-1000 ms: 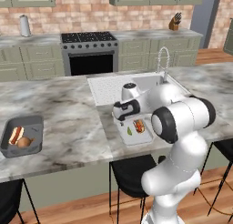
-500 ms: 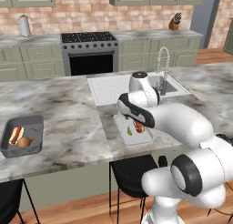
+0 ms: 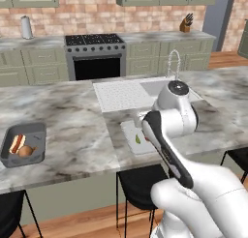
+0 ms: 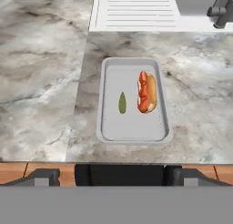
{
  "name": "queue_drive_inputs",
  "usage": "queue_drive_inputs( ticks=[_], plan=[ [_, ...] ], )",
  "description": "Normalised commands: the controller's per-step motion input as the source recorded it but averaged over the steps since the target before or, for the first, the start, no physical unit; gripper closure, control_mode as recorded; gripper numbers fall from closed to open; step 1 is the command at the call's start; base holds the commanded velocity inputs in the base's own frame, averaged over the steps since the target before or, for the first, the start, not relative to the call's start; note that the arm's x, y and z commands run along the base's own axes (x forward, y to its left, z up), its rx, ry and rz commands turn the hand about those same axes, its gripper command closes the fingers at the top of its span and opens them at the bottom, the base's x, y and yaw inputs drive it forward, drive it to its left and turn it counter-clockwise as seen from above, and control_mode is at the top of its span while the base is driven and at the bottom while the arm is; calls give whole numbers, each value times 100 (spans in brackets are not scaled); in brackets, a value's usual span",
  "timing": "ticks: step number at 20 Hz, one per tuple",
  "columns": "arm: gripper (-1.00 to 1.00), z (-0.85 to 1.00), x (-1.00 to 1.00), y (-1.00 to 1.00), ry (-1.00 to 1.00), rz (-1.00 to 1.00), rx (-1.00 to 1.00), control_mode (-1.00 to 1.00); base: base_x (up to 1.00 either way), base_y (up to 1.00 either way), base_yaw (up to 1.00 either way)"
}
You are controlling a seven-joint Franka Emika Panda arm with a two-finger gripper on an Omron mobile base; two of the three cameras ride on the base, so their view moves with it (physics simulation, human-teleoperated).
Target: Place one cooked food and one vegetable from the large plate to each tupperware container.
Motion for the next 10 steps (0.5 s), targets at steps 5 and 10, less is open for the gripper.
queue_drive_inputs(
  ticks=[5, 10],
  plan=[
    [-100, 58, -67, 44, -16, 7, -6, -100, 0, 0, 0],
    [-100, 4, 0, 61, 9, -2, -17, -100, 0, 0, 0]
  ],
)
